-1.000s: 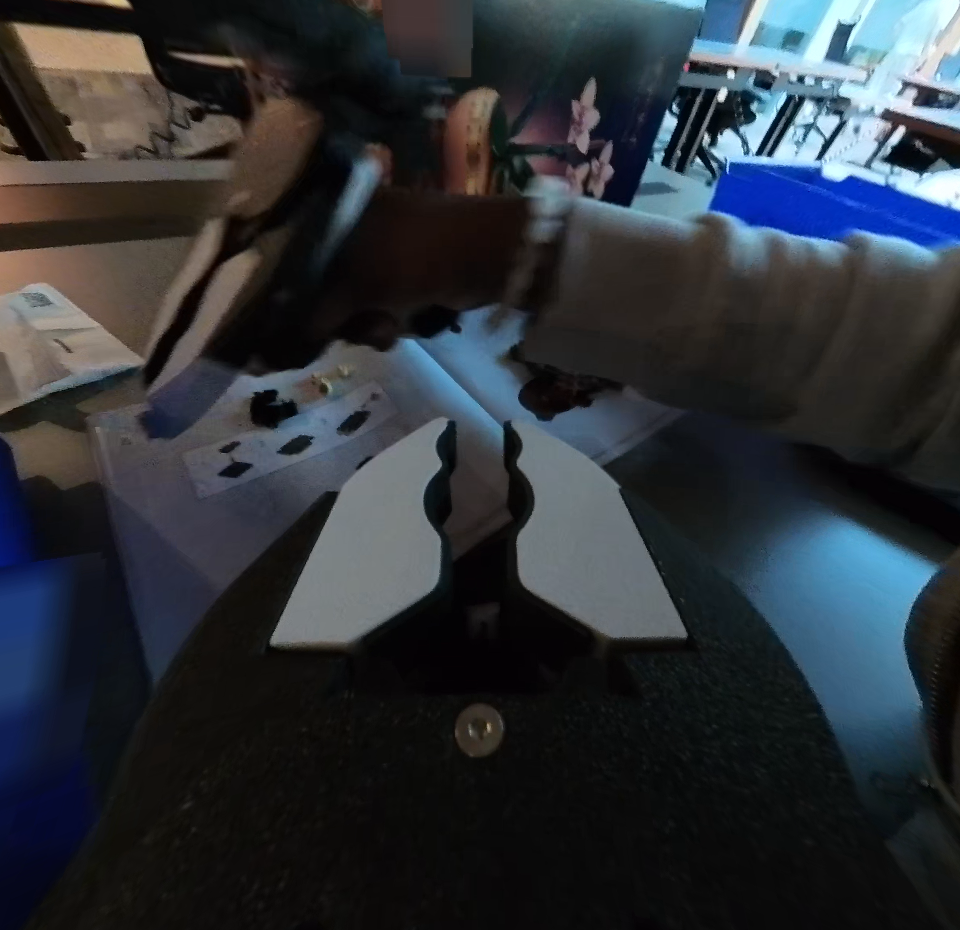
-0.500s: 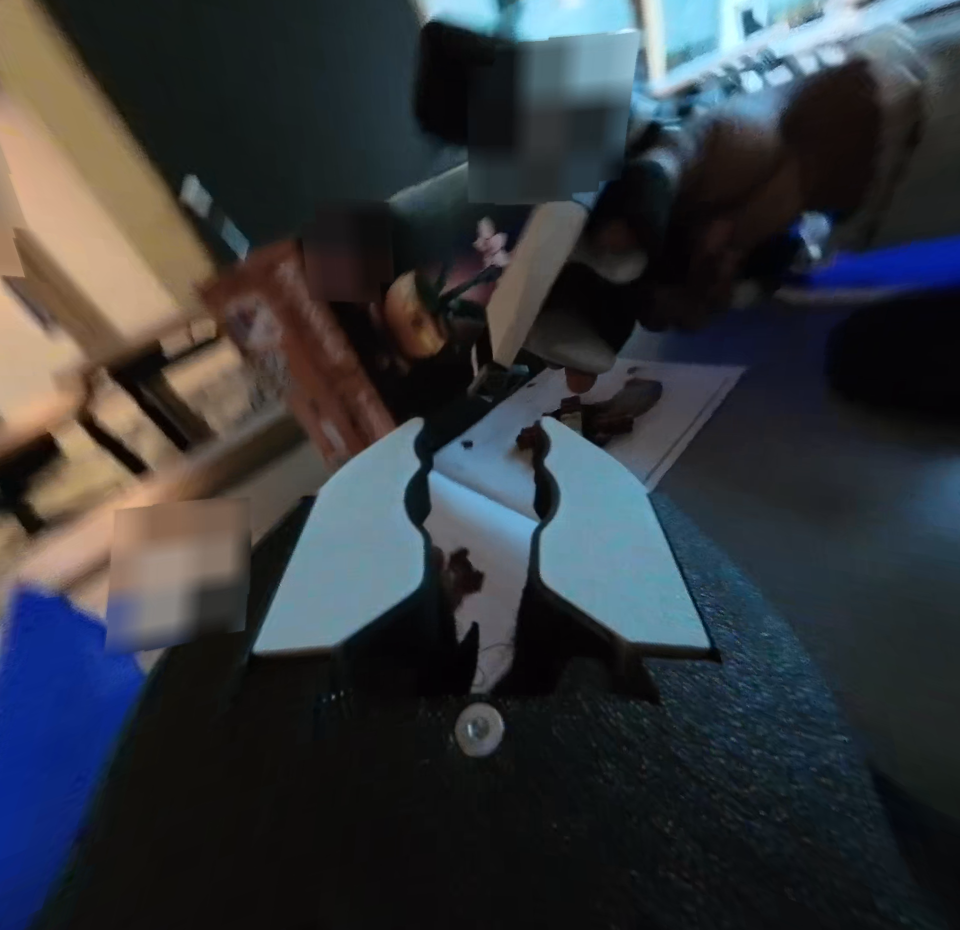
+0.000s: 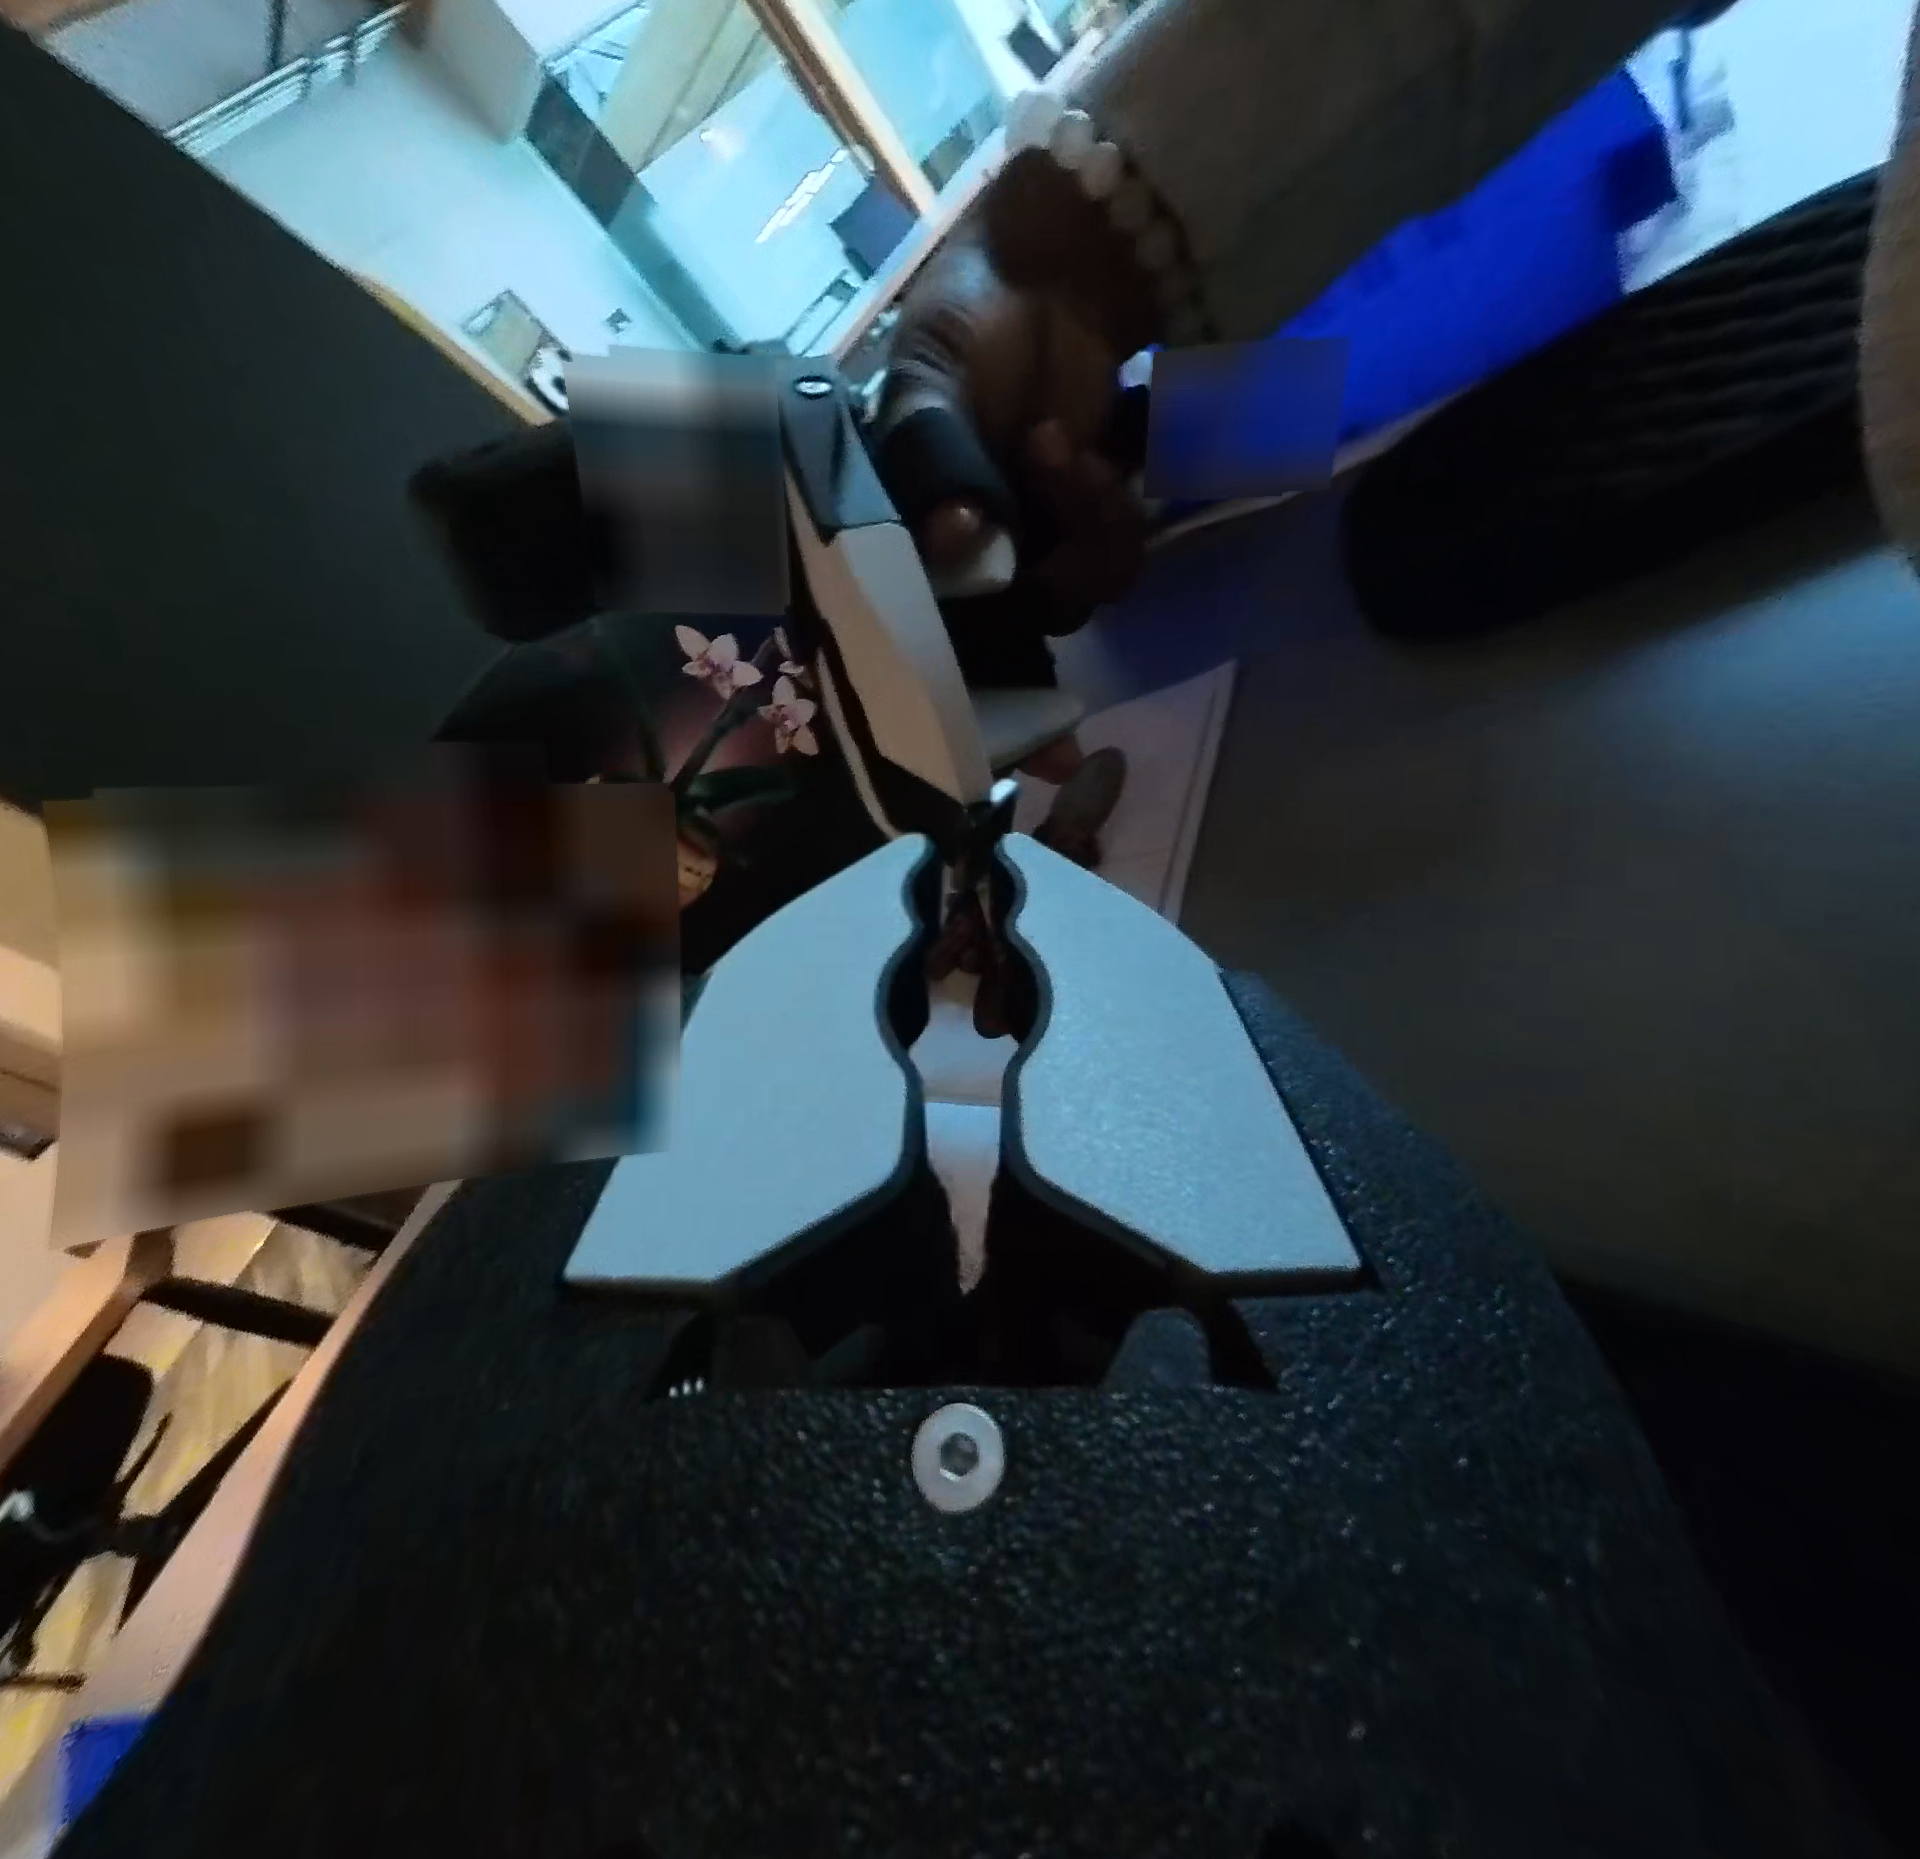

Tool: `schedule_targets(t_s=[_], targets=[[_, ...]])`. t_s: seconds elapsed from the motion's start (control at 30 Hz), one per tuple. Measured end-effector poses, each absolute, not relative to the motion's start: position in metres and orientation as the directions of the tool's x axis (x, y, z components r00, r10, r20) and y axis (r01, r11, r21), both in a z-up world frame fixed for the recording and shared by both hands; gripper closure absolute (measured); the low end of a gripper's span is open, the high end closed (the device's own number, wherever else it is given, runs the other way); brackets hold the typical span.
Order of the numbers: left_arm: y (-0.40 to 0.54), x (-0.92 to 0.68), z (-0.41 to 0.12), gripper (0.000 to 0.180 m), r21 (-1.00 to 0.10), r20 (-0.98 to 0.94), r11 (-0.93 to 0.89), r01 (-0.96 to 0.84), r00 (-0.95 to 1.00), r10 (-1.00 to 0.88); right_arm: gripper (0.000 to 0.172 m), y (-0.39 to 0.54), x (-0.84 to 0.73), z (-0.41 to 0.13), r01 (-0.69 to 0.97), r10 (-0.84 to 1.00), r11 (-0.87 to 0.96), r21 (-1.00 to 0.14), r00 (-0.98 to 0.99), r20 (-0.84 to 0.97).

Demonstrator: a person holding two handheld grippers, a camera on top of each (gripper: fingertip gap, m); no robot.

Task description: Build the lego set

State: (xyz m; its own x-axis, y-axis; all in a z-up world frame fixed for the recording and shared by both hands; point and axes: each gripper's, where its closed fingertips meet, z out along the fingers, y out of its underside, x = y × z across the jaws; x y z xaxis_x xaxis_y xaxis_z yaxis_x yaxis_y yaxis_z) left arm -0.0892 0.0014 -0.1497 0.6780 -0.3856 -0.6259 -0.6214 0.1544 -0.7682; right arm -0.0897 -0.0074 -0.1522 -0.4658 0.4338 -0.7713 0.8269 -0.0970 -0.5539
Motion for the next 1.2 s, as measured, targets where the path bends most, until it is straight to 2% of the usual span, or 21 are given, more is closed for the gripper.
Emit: schedule_targets(t_s=[0.1,0.17,0.27,0.3,0.37,0.43,0.47,0.57,0.67,0.83,0.9,0.97,1.0,1.1,1.2], targets=[[0.001,-0.086,-0.152,0.177,-0.78,-0.603,0.14,-0.609,0.675,-0.425,0.159,-0.008,-0.088,-0.153,0.822,0.454,-0.081,-0.564,-0.473,-0.755],[0.001,-0.087,-0.149,0.178,-0.826,-0.543,0.121,-0.55,0.721,-0.431,0.159,-0.006,-0.09,-0.147,0.792,0.462,-0.104,-0.602,-0.497,-0.734],[0.002,-0.089,-0.142,0.178,-0.941,-0.32,0.051,-0.335,0.828,-0.461,0.143,0.004,-0.094,-0.135,0.691,0.544,-0.119,-0.713,-0.555,-0.629],[0.003,-0.091,-0.14,0.178,-0.97,-0.224,0.018,-0.244,0.855,-0.468,0.136,0.008,-0.095,-0.132,0.633,0.598,-0.099,-0.768,-0.579,-0.554],[0.006,-0.095,-0.13,0.178,-0.999,0.026,-0.055,-0.001,0.875,-0.483,0.135,0.019,-0.098,-0.127,0.471,0.735,0.003,-0.882,-0.599,-0.318],[0.007,-0.094,-0.12,0.178,-0.958,0.286,-0.142,0.249,0.8,-0.527,0.146,0.025,-0.099,-0.122,0.329,0.819,0.086,-0.94,-0.561,-0.121],[0.008,-0.095,-0.115,0.178,-0.92,0.388,-0.18,0.348,0.744,-0.544,0.154,0.024,-0.1,-0.117,0.277,0.83,0.068,-0.958,-0.548,-0.099],[0.012,-0.098,-0.112,0.178,-0.851,0.516,-0.24,0.468,0.654,-0.553,0.162,0.017,-0.095,-0.106,0.237,0.787,-0.093,-0.967,-0.578,-0.217],[0.015,-0.099,-0.114,0.178,-0.843,0.528,-0.246,0.478,0.653,-0.543,0.162,0.019,-0.093,-0.103,0.253,0.732,-0.223,-0.941,-0.594,-0.333],[0.016,-0.092,-0.116,0.178,-0.838,0.537,-0.256,0.482,0.645,-0.544,0.159,0.014,-0.097,-0.118,0.33,0.693,-0.25,-0.91,-0.595,-0.406],[0.016,-0.09,-0.117,0.178,-0.838,0.539,-0.262,0.479,0.647,-0.539,0.171,0.011,-0.096,-0.118,0.347,0.66,-0.26,-0.901,-0.618,-0.428],[0.015,-0.089,-0.117,0.178,-0.857,0.507,-0.246,0.452,0.659,-0.555,0.172,0.01,-0.095,-0.118,0.392,0.62,-0.306,-0.867,-0.609,-0.494],[0.014,-0.089,-0.117,0.176,-0.884,0.46,-0.22,0.413,0.686,-0.563,0.172,0.012,-0.097,-0.118,0.416,0.6,-0.351,-0.839,-0.588,-0.543],[0.015,-0.096,-0.123,0.14,-0.987,0.16,-0.059,0.151,0.841,-0.516,0.172,0.015,-0.099,-0.119,0.513,0.47,-0.517,-0.685,-0.499,-0.728],[0.014,-0.095,-0.13,0.135,-0.984,-0.175,0.057,-0.167,0.876,-0.449,0.172,0.01,-0.099,-0.133,0.629,0.356,-0.574,-0.524,-0.384,-0.852]])
